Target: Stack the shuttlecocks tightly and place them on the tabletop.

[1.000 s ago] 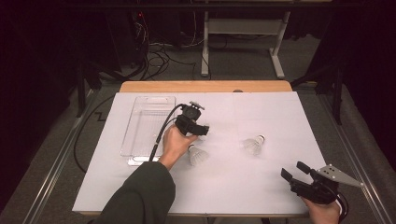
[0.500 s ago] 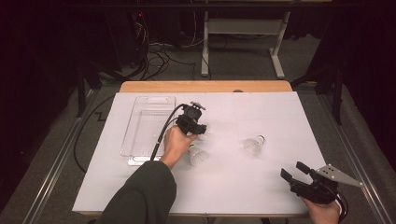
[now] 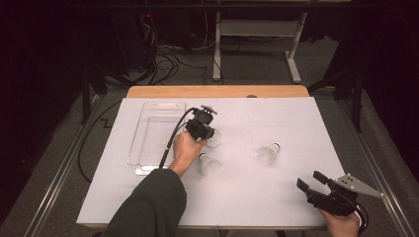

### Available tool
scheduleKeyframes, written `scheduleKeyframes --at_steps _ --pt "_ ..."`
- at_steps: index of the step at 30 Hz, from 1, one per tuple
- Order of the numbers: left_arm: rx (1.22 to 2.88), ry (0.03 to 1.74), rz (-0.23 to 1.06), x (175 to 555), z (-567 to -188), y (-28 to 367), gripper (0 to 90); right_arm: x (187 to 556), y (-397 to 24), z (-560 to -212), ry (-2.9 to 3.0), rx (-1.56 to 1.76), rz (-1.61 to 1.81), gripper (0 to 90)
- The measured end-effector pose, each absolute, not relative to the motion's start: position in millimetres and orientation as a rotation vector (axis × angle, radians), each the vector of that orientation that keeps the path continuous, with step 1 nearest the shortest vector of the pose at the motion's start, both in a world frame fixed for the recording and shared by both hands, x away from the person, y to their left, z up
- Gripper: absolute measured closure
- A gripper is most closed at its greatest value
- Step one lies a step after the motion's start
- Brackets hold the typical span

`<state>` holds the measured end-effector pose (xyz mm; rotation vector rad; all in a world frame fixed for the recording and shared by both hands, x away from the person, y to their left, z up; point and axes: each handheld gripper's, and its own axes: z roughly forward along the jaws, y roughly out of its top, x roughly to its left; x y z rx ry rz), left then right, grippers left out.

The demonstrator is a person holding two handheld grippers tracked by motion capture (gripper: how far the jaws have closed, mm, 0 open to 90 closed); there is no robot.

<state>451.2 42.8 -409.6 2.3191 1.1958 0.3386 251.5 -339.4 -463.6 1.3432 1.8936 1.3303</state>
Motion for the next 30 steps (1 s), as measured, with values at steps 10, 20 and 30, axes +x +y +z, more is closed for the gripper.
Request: scheduleKeyframes --at_steps 10,20,30 --pt "2.326 1.200 0.346 456.3 -404.5 45.9 88.9 251.7 -339.9 -463.8 1.891 1.345 1.336 27.9" --pt "2.290 1.237 0.344 463.5 -392.8 57.8 89.4 251.3 -340.6 -463.8 1.879 1.349 1.340 28.3" --pt "2.292 1.282 0.344 475.5 -385.5 61.9 89.5 251.0 -340.6 -463.7 1.880 1.348 1.340 28.3"
